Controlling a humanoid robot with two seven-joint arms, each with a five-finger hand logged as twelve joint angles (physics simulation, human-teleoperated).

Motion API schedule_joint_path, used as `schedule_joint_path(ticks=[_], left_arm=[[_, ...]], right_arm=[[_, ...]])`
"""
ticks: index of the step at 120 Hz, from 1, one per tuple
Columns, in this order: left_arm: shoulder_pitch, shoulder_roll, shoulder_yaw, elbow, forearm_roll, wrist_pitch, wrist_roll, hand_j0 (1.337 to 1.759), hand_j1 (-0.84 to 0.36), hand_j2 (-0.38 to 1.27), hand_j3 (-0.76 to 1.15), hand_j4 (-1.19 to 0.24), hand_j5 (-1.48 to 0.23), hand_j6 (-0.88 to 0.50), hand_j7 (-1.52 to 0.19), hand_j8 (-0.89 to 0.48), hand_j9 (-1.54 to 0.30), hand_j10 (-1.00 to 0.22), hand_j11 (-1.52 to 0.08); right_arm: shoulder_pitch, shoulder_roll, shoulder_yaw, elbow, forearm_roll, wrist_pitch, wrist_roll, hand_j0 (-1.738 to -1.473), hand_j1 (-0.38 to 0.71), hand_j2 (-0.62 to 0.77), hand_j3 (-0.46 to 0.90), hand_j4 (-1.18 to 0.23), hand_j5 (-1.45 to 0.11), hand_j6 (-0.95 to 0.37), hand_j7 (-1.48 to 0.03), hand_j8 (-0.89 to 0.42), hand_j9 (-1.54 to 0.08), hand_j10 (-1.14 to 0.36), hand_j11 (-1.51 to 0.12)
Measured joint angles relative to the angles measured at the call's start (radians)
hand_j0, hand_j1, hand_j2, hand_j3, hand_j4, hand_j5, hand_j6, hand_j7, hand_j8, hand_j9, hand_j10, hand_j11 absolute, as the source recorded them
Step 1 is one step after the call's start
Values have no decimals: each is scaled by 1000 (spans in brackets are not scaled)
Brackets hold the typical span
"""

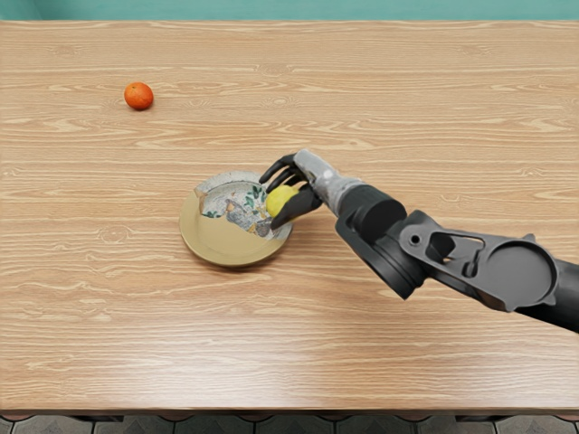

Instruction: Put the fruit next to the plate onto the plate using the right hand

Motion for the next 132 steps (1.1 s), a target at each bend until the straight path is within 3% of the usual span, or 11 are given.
schedule_joint_path(ticks=[16, 58, 65, 82, 92, 106, 132], left_arm=[[0, 0, 0, 0, 0, 0, 0, 1658, 349, 0, 0, 0, 0, 0, 0, 0, 0, 0, 0], [0, 0, 0, 0, 0, 0, 0, 1658, 349, 0, 0, 0, 0, 0, 0, 0, 0, 0, 0], [0, 0, 0, 0, 0, 0, 0, 1658, 349, 0, 0, 0, 0, 0, 0, 0, 0, 0, 0], [0, 0, 0, 0, 0, 0, 0, 1658, 349, 0, 0, 0, 0, 0, 0, 0, 0, 0, 0], [0, 0, 0, 0, 0, 0, 0, 1658, 349, 0, 0, 0, 0, 0, 0, 0, 0, 0, 0], [0, 0, 0, 0, 0, 0, 0, 1658, 349, 0, 0, 0, 0, 0, 0, 0, 0, 0, 0], [0, 0, 0, 0, 0, 0, 0, 1658, 349, 0, 0, 0, 0, 0, 0, 0, 0, 0, 0]], right_arm=[[-1, 25, -4, -19, -4, 1, 0, -1658, 269, 367, 0, -621, -813, -625, -810, -452, -813, -560, -802], [1, 145, -9, -164, -6, 21, 1, -1657, 217, 237, 0, -617, -793, -628, -798, -451, -806, -555, -802], [6, 157, -10, -184, -8, 21, 1, -1657, 178, 179, 0, -550, -708, -579, -711, -425, -718, -517, -715], [24, 174, -6, -213, -12, 23, 1, -1658, -61, 85, 0, -296, -382, -311, -383, -234, -386, -280, -385], [39, 158, 3, -195, -11, 47, 1, -1658, -145, 55, 0, -207, -267, -217, -268, -166, -271, -197, -270], [38, 101, 101, -96, -4, 165, 1, -1658, -218, 29, 0, -131, -169, -137, -169, -108, -170, -125, -170], [-78, 45, 366, 30, 27, 441, 1, -1658, -277, 6, 0, -68, -87, -70, -87, -60, -88, -66, -88]])
